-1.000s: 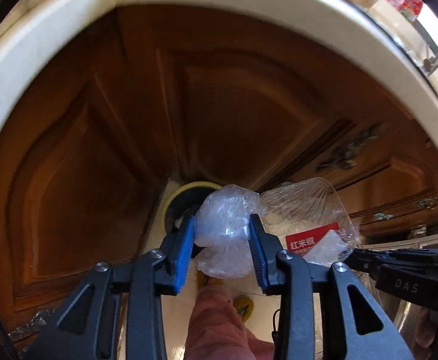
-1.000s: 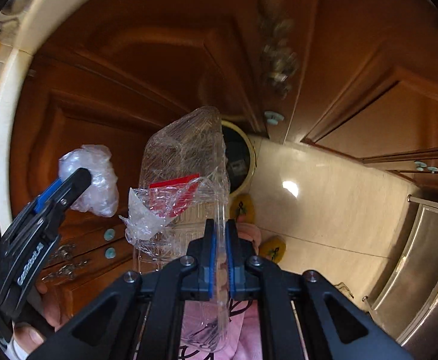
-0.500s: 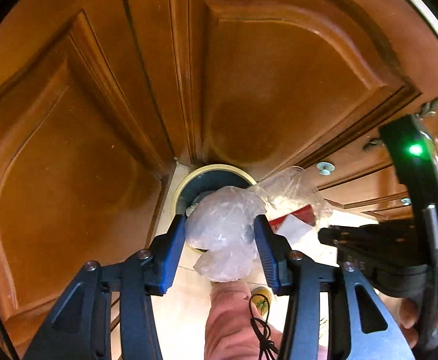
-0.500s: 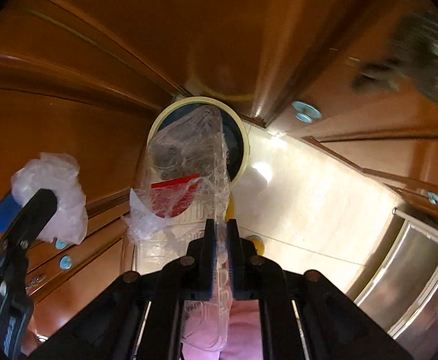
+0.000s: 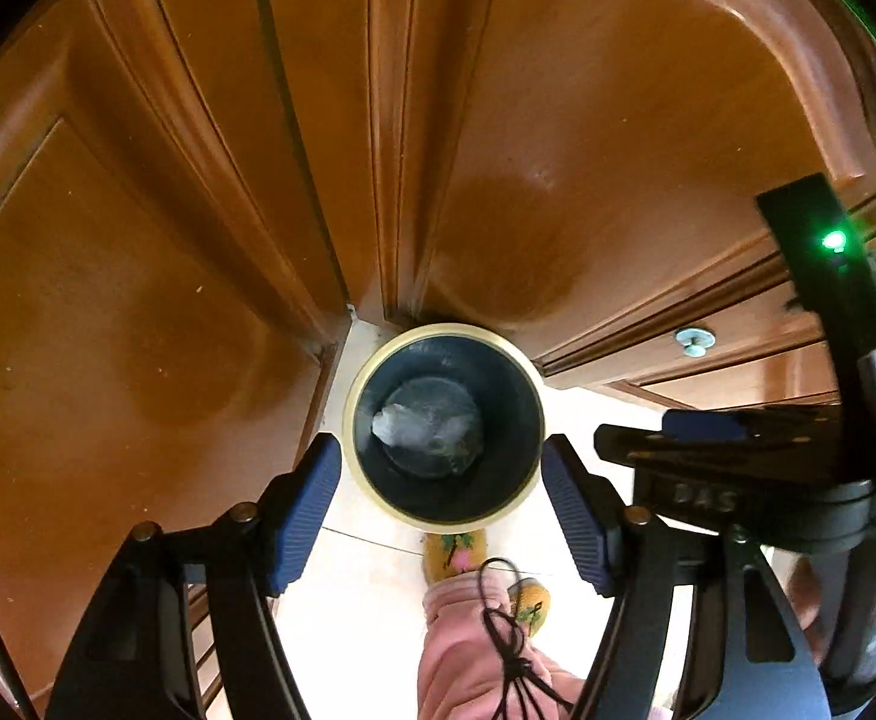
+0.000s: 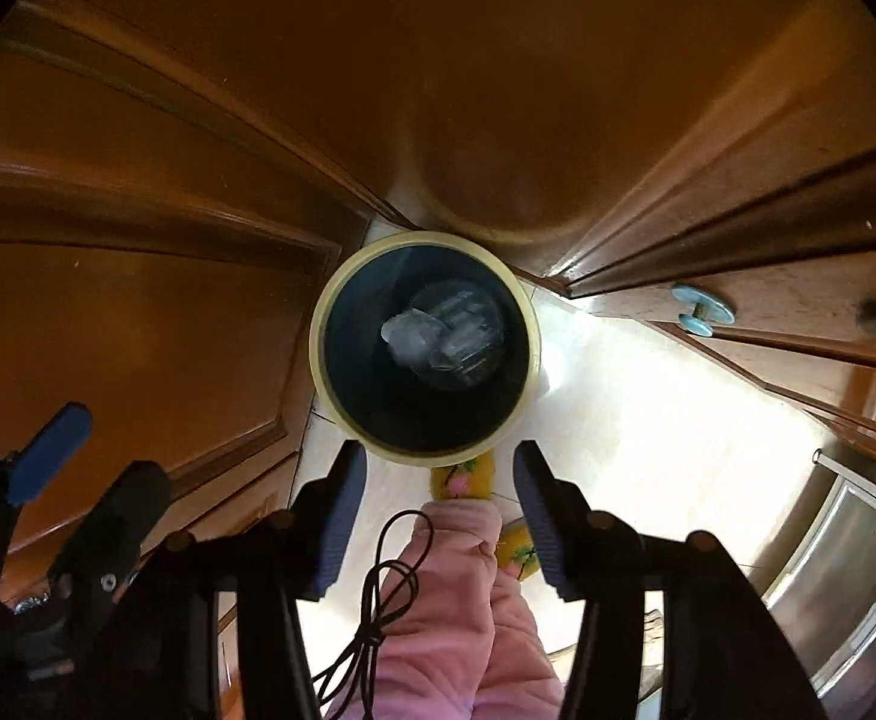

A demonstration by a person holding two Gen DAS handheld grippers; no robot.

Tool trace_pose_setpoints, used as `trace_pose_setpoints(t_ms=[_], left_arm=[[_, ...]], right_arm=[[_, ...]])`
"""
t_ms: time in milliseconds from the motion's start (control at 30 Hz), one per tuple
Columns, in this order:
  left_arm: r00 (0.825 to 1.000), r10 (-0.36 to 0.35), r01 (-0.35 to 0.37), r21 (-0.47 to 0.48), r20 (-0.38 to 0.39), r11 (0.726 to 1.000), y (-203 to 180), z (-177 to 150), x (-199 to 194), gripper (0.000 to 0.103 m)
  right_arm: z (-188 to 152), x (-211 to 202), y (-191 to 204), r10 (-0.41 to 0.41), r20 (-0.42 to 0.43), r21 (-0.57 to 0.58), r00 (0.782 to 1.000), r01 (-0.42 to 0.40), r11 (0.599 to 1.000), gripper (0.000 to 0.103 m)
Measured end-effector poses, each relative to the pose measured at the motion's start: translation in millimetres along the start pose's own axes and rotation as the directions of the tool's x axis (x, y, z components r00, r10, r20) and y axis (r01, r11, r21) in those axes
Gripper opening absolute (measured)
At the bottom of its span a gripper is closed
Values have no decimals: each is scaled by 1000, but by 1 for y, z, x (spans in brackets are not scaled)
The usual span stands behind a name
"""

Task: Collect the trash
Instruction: 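Raise both tools back up toward the counter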

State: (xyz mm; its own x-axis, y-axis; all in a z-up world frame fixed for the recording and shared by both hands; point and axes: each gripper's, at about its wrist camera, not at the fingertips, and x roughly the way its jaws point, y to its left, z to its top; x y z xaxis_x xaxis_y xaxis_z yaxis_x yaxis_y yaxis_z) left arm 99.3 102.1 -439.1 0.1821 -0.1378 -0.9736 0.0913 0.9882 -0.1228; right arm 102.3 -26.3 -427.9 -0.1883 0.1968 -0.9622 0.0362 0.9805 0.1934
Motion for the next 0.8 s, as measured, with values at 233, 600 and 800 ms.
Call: trace_pose_setpoints(t_ms=[233,600,800], left_arm=[[1000,-4,4,3,-19,1000,-5,-6,-16,68],[998,-20,14,93,63,996,-50,-12,-137,69],[984,-48,23,139,173,990,-73,-5,-227,75]], right_arm=[[-19,-30,-22,16,25,15,1000,-16,1000,51],[-83,-150,-33,70,158,-23,985,-67,997,51],[-114,-240,-34,68,301,-68,951,-50,996,51]])
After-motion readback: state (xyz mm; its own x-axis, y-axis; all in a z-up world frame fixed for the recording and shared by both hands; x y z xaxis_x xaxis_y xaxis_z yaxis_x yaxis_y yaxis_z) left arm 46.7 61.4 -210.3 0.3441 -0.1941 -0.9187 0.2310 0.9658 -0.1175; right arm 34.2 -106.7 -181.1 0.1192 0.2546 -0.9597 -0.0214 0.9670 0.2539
